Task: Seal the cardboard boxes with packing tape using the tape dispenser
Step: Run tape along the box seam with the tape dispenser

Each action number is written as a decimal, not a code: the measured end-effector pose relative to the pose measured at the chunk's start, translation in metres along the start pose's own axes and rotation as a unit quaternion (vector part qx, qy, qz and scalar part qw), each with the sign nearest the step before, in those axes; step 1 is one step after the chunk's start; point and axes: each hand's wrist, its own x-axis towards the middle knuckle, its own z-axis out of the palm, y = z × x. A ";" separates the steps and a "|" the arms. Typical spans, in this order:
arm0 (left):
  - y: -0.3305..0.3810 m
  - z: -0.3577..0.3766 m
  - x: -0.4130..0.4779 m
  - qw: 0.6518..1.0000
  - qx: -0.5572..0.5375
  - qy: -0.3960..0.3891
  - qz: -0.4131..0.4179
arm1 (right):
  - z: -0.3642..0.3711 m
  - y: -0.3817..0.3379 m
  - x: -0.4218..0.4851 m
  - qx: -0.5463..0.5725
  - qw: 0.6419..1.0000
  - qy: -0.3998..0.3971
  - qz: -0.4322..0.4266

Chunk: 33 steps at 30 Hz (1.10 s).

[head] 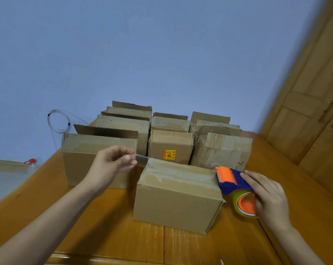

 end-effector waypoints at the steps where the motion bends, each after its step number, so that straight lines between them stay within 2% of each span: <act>1: 0.000 -0.001 0.000 1.000 0.014 -0.002 0.001 | 0.000 0.001 0.000 0.001 1.000 -0.001 0.000; 8: -0.001 -0.016 0.002 0.988 0.151 -0.020 0.031 | 0.001 0.001 0.001 0.003 1.000 -0.006 0.000; 17: -0.001 -0.023 0.002 0.991 0.107 -0.074 -0.011 | 0.000 0.002 0.001 -0.003 1.000 -0.004 -0.007; 19: -0.002 -0.022 0.002 0.994 0.070 -0.078 -0.020 | 0.000 0.002 0.002 -0.006 1.000 -0.005 -0.009; 24: 0.002 -0.014 0.006 0.994 -0.086 -0.045 -0.053 | 0.000 0.004 0.001 -0.007 1.000 -0.001 -0.009; 29: 0.002 0.001 0.009 0.999 0.019 0.037 -0.016 | 0.000 0.002 0.000 -0.005 1.000 0.001 -0.006; 33: 0.001 0.008 0.012 0.997 0.028 0.065 -0.023 | 0.000 0.003 -0.002 -0.002 1.000 0.003 0.000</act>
